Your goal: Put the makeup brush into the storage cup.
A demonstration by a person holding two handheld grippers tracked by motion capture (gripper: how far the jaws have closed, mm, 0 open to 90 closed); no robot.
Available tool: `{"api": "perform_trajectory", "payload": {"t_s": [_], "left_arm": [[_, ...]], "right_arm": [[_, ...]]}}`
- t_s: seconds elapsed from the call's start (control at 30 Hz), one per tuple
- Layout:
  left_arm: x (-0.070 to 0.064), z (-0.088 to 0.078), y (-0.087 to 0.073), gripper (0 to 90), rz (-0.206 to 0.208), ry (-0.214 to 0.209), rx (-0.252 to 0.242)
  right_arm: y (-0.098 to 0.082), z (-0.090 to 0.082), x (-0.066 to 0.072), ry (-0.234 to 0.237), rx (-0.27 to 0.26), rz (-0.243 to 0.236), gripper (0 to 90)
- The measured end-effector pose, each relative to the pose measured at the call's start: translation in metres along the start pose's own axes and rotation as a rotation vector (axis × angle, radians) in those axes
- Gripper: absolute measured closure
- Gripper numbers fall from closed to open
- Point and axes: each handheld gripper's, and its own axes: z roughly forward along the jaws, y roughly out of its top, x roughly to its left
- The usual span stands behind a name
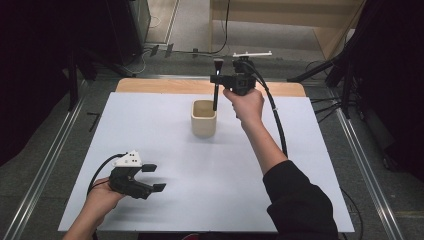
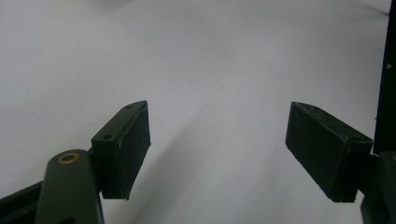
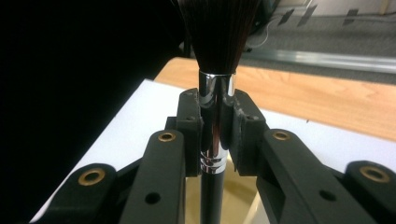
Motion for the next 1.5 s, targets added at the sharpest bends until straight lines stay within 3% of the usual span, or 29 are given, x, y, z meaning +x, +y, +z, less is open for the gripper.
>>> {"api": "perform_trajectory", "payload": {"t_s": [0.33, 0.5, 0.63, 0.83, 0.97, 1.13, 1.2, 1.5], "left_arm": [[0.000, 0.000, 0.001, 22.7, 0.003, -0.004, -0.002], [0.000, 0.000, 0.001, 22.7, 0.004, -0.005, -0.001], [0.000, 0.000, 0.001, 22.7, 0.004, -0.006, -0.002], [0.000, 0.000, 0.001, 22.7, 0.003, -0.005, -0.003], [-0.001, 0.001, 0.002, 22.7, 0.007, -0.009, 0.002], [-0.002, 0.002, 0.002, 22.6, 0.011, -0.010, 0.000], [-0.002, 0.001, 0.002, 22.6, 0.009, -0.011, 0.000], [-0.002, 0.001, 0.002, 22.6, 0.009, -0.011, 0.000]], "right_arm": [[0.003, 0.006, 0.004, -0.054, -0.104, -0.042, 78.1], [0.001, 0.010, 0.006, -0.070, -0.124, -0.051, 78.1], [-0.002, 0.017, 0.009, -0.052, -0.125, -0.064, 78.1], [-0.007, 0.023, 0.018, -0.074, -0.179, -0.132, 78.0], [-0.011, 0.029, 0.021, -0.056, -0.187, -0.167, 78.0], [-0.016, 0.035, 0.024, -0.073, -0.199, -0.218, 78.0], [-0.020, 0.037, 0.024, -0.076, -0.231, -0.231, 78.0], [-0.033, 0.042, 0.017, -0.073, -0.222, -0.214, 77.9]]}}
